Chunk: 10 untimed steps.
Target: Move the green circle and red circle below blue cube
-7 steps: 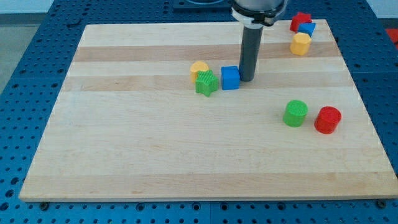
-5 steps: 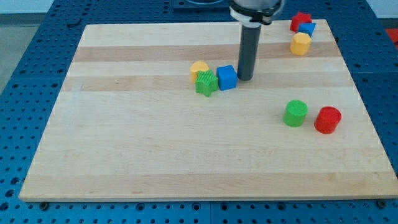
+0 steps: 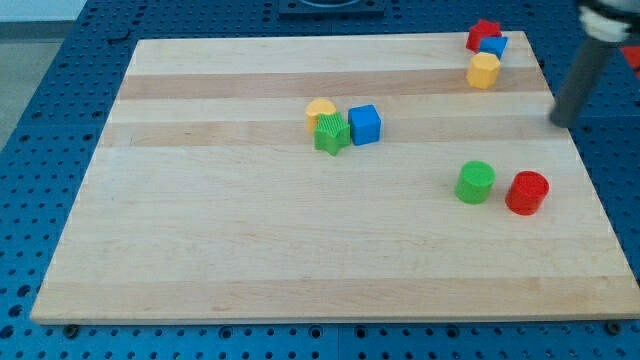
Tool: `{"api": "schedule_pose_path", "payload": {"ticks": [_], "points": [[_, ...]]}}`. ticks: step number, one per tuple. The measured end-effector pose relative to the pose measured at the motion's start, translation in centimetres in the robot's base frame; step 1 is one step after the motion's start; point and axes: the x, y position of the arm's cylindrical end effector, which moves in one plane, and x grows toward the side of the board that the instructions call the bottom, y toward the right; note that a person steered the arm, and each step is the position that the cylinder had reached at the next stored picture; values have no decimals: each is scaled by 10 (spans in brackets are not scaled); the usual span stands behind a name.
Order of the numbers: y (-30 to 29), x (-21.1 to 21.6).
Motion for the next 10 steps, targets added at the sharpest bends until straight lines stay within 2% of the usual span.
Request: {"api": "schedule_pose_path", "payload": {"ticks": [1, 3, 5, 6, 7, 8, 10], "points": [[29, 15], [29, 27], [28, 136], [1, 147], [-45, 134], [-102, 116], [-217, 113]]}}
